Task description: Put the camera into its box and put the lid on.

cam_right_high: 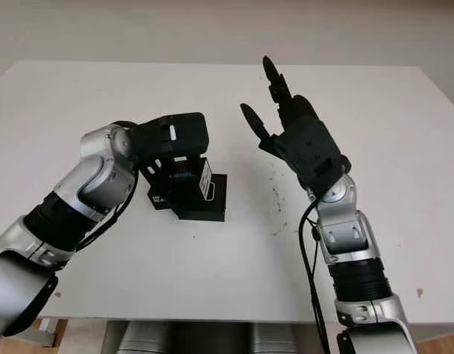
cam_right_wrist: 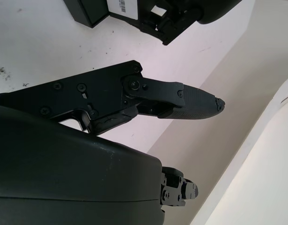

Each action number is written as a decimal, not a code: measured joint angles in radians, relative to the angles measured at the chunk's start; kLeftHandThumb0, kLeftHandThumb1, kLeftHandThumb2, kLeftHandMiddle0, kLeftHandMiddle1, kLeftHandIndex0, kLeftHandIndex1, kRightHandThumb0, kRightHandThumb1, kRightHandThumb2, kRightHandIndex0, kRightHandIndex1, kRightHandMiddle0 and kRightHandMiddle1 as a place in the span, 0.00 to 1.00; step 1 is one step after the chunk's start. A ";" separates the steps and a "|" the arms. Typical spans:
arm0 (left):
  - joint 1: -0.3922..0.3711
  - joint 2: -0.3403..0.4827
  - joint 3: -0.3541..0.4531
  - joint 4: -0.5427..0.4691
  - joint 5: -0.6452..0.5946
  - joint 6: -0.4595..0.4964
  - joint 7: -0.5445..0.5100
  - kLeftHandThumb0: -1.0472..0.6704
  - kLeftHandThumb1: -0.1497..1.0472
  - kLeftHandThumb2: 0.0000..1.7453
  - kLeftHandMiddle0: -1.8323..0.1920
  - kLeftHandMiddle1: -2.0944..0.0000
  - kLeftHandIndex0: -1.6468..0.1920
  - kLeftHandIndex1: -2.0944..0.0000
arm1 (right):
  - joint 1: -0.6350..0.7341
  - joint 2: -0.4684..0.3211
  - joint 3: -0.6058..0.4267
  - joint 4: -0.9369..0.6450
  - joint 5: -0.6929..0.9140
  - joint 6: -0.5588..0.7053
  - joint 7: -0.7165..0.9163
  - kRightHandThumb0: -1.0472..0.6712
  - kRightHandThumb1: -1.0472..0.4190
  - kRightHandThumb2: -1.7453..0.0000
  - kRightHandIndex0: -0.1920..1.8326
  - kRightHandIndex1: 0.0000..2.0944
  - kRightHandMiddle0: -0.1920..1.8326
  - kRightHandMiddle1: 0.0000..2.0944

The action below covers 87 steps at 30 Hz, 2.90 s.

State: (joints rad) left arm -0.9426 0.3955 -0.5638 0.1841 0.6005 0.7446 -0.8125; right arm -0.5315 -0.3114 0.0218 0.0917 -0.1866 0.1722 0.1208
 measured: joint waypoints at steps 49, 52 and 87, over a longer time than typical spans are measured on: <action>-0.055 -0.080 -0.087 -0.107 -0.119 0.341 0.012 0.35 1.00 0.05 0.88 0.13 0.99 0.63 | -0.005 0.016 -0.002 0.020 0.022 -0.005 -0.010 0.17 0.00 0.68 0.09 0.03 0.09 0.07; -0.055 -0.037 -0.131 -0.127 -0.120 0.269 -0.006 0.33 1.00 0.06 0.87 0.15 0.98 0.44 | -0.006 0.015 -0.002 0.020 0.022 0.002 -0.008 0.17 0.00 0.68 0.09 0.03 0.09 0.07; -0.075 0.061 -0.181 -0.228 -0.156 0.217 -0.122 0.29 1.00 0.06 1.00 0.36 1.00 0.29 | -0.007 0.014 -0.002 0.008 -0.002 0.005 -0.005 0.19 0.00 0.68 0.09 0.03 0.09 0.08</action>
State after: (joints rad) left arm -1.0178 0.4563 -0.7445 -0.0435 0.4448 0.9611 -0.9342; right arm -0.5389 -0.2979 0.0199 0.1002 -0.1890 0.1768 0.1153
